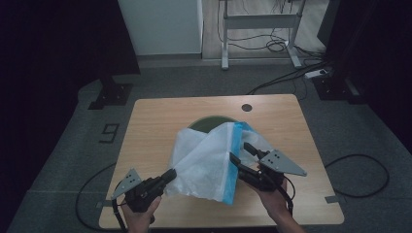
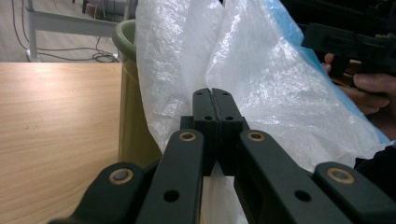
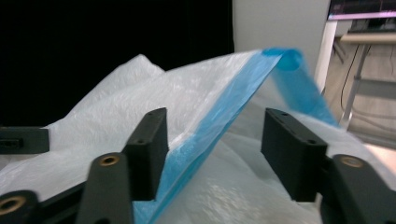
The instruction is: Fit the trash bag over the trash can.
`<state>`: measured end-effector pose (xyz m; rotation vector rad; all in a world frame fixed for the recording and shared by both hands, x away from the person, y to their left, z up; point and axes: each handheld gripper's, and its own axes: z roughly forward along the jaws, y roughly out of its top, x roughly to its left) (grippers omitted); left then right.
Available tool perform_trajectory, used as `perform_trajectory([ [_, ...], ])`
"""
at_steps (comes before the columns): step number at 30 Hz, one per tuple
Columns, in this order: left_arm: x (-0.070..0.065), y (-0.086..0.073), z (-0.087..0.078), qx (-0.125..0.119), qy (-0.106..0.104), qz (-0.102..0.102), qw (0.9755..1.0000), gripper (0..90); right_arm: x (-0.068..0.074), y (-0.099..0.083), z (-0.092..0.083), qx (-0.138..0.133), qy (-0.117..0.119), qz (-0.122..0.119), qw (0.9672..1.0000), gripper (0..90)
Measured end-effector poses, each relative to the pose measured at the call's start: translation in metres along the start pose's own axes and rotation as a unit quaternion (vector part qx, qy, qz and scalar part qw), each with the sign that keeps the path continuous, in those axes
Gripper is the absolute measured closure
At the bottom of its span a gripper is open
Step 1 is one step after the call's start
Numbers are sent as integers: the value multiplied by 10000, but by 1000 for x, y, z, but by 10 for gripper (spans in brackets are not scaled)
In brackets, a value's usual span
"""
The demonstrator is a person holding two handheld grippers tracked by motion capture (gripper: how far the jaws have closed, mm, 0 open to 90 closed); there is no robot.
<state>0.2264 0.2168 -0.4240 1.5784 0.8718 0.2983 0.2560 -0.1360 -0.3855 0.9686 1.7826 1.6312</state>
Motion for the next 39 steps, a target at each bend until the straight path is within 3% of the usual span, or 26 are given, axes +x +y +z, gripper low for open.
perform_trajectory([
  [3, -1, 3, 0, 70, 19, 95, 9999, 814, -2, -1, 5, 102, 128, 48, 9999, 659],
  [4, -3, 5, 0, 29, 93, 134, 9999, 748, -2, -1, 6, 81, 116, -7, 9999, 737],
  [7, -9, 14, -6, -112, 314, 313, 9990, 614, -2, 0, 4, -49, 56, -227, 9997, 865],
  [10, -15, 30, -11, -247, 409, 492, 9976, 546, -1, 3, 0, -187, 9, -363, 9992, 888],
  [14, -22, 50, -5, -208, 368, 706, 9966, 516, 2, 10, -2, -213, 128, -450, 9987, 889],
  [18, -24, 65, 17, 47, 205, 831, 9963, 490, 8, 14, 0, -235, 266, -490, 9982, 889],
  [23, -21, 68, 48, 442, 33, 853, 9954, 472, 13, 15, 4, -236, 387, -505, 9977, 889],
  [26, -19, 64, 61, 577, 76, 870, 9945, 505, 13, 15, 5, -251, 443, -493, 9975, 889],
  [28, -17, 62, 65, 607, 53, 891, 9942, 600, 13, 15, 5, -248, 474, -488, 9974, 889],
  [30, -17, 60, 65, 536, -22, 885, 9946, 747, 13, 14, 4, -246, 503, -499, 9972, 889],
  [33, -16, 60, 62, 385, -84, 865, 9955, 882, 13, 13, 3, -243, 537, -497, 9970, 884],
  [39, -9, 60, 50, 83, -191, 633, 9978, 900, 10, 8, -4, -318, 606, -367, 9970, 775],
])
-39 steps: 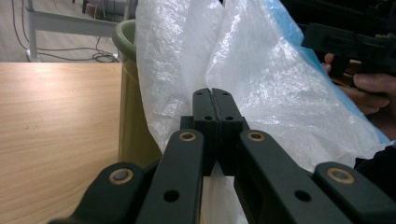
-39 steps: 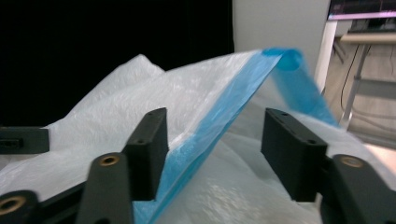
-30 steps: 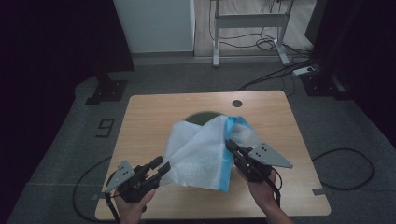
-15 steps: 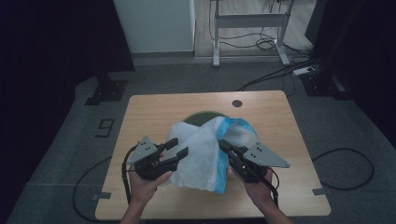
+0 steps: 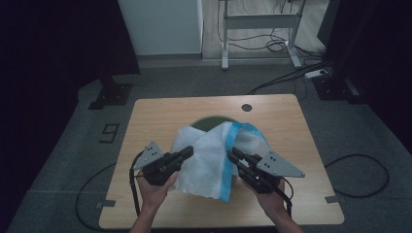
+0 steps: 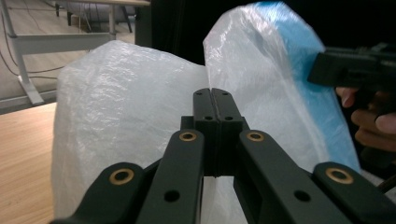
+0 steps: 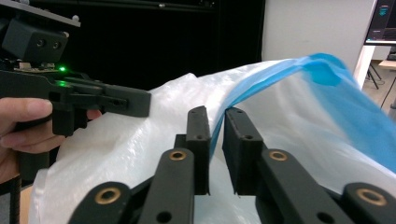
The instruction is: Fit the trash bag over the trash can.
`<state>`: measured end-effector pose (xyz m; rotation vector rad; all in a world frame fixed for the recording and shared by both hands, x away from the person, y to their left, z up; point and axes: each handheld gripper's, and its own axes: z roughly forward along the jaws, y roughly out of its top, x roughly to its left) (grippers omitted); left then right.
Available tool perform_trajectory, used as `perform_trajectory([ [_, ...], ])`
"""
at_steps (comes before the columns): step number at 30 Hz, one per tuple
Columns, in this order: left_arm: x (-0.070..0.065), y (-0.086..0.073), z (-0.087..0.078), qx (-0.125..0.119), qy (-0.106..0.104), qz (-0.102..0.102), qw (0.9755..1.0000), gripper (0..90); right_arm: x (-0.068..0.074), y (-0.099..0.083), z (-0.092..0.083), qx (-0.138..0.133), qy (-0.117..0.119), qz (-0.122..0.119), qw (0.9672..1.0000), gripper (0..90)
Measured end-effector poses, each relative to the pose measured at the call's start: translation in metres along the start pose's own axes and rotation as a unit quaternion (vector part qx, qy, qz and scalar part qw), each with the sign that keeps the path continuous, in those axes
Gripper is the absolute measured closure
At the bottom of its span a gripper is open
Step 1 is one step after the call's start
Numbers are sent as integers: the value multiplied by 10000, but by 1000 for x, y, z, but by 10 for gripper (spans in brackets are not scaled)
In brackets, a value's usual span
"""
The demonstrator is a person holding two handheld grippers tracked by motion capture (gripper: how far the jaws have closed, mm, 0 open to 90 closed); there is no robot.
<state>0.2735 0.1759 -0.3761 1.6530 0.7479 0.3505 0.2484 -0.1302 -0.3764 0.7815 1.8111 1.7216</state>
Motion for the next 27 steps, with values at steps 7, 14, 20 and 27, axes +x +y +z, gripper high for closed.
perform_trajectory([
  [7, 11, -6, -7, -133, -105, -305, 9994, 900, -8, 0, -8, -119, -84, 121, 9998, 744],
  [14, 13, -8, -8, -148, -122, -371, 9991, 900, -5, -6, -2, 95, -229, 45, 9997, 688],
  [20, 14, -9, -9, -177, -116, -392, 9990, 900, 3, -9, -3, 69, -172, 40, 9998, 654],
  [27, 14, -10, -10, -271, -148, -485, 9983, 900, 10, -15, -4, 207, -91, -14, 9997, 645],
])
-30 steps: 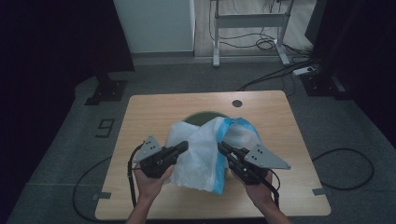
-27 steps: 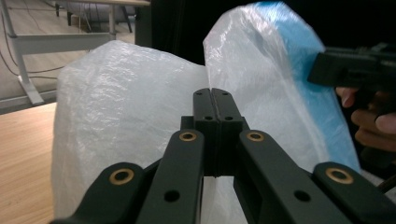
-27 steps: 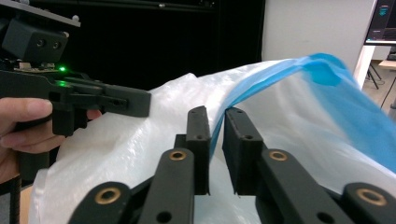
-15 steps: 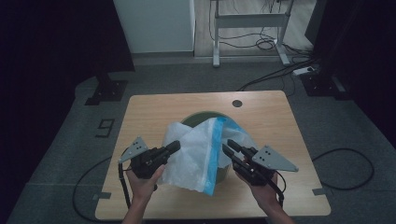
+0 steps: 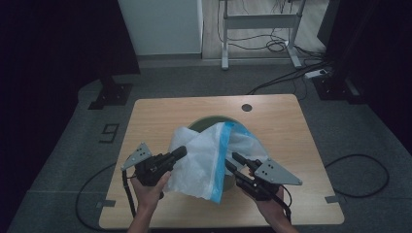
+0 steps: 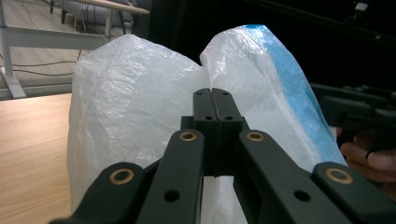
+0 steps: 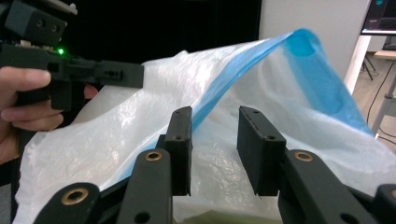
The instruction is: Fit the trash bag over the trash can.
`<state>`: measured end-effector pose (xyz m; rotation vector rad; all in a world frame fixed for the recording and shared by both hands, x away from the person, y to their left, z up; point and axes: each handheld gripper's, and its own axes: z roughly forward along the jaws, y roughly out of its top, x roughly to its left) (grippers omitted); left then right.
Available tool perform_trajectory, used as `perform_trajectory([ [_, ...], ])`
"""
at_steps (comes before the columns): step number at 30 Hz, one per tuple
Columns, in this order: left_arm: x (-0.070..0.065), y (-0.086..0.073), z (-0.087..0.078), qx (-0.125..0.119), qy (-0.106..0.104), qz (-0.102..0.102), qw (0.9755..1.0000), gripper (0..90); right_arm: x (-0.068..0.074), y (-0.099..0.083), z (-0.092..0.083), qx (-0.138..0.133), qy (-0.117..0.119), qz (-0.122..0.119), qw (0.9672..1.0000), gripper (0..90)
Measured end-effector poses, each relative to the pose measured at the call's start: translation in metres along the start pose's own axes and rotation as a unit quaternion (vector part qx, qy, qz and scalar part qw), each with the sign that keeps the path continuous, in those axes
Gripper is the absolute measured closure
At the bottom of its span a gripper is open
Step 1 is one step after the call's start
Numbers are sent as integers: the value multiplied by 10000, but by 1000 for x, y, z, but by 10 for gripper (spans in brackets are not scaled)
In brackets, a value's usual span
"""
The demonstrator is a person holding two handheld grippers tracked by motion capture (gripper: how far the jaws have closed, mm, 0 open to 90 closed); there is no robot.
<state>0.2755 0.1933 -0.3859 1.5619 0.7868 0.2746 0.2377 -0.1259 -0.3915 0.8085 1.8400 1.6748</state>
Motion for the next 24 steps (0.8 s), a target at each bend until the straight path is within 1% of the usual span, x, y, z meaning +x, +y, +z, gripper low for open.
perform_trajectory([
  [3, 0, -1, 0, -28, 25, 1, 10000, 900, 0, -2, 1, 22, 10, 27, 10000, 626],
  [5, 0, -1, -2, -67, 32, -5, 10000, 900, -2, -1, 1, -12, -9, 67, 10000, 618],
  [12, -1, -3, -5, -197, 49, 39, 9998, 900, -12, 9, -1, -139, -63, 238, 9996, 564],
  [14, -3, -4, -5, -220, 69, 101, 9997, 900, -13, 13, 1, -150, -51, 261, 9995, 546],
  [16, -7, -5, -5, -249, 22, 185, 9995, 900, -14, 17, 4, -147, -39, 289, 9995, 536],
  [17, -10, -6, -6, -258, -1, 259, 9993, 900, -14, 18, 5, -138, -35, 292, 9995, 532],
  [20, -17, -9, -7, -248, -57, 407, 9988, 900, -18, 22, 14, -76, -7, 425, 9991, 532],
  [21, -20, -10, -8, -226, -68, 462, 9987, 900, -19, 23, 16, -68, 7, 472, 9989, 538],
  [23, -23, -11, -10, -217, -92, 488, 9985, 900, -22, 24, 20, -73, 15, 562, 9984, 558],
  [24, -24, -12, -11, -205, -94, 501, 9985, 900, -24, 24, 21, -68, -14, 604, 9981, 594],
])
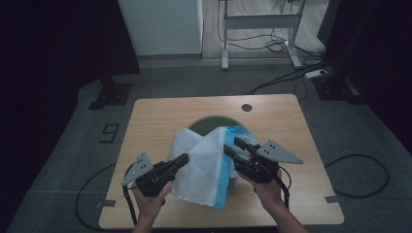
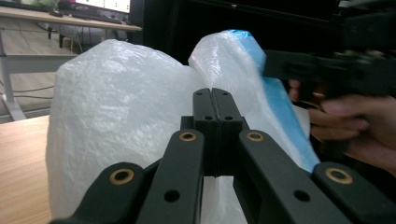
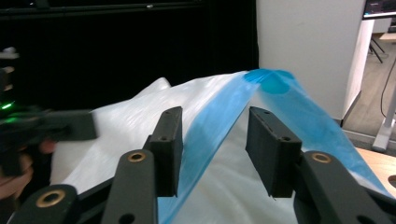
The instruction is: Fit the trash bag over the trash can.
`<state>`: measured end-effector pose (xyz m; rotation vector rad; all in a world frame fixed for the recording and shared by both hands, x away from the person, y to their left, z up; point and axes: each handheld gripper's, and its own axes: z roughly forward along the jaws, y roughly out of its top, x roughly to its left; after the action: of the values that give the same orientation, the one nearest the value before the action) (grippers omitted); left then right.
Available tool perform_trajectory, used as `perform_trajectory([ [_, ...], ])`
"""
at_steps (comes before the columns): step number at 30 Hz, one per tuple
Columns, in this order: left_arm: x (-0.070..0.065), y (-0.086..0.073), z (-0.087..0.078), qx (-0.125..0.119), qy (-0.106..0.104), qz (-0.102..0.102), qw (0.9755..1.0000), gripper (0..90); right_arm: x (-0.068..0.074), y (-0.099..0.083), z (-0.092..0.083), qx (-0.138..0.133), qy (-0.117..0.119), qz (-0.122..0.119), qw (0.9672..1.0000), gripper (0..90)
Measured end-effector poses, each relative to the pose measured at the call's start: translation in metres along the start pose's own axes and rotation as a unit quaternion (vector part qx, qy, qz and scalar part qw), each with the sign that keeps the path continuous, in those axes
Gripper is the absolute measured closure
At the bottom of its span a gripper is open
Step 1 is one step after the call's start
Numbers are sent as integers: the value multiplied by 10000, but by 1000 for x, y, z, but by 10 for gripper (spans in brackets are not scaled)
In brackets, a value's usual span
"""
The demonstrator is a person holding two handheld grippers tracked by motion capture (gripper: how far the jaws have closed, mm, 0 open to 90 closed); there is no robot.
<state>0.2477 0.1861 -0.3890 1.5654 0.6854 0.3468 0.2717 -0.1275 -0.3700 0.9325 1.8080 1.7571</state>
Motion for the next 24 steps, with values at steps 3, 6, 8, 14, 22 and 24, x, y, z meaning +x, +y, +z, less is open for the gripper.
perform_trajectory([
  [3, -2, -2, -3, 49, -16, 4, 10000, 900, -3, -1, 1, -49, 4, -4, 10000, 758],
  [6, -4, -1, -5, 100, -9, 49, 9999, 868, -1, -3, -1, -78, 5, -174, 9998, 880],
  [8, -7, 5, -6, 41, 101, 116, 9999, 743, 0, -4, -2, -88, -20, -295, 9995, 890],
  [14, -7, 32, 3, 224, 226, 274, 9991, 530, 8, -7, -5, -56, 64, -575, 9983, 891],
  [22, -7, 40, 44, 1040, 155, 469, 9934, 394, 10, -13, -9, -96, 159, -577, 9982, 891],
  [24, -9, 37, 51, 1133, 274, 531, 9918, 453, 12, -14, -10, -104, 197, -579, 9981, 891],
])
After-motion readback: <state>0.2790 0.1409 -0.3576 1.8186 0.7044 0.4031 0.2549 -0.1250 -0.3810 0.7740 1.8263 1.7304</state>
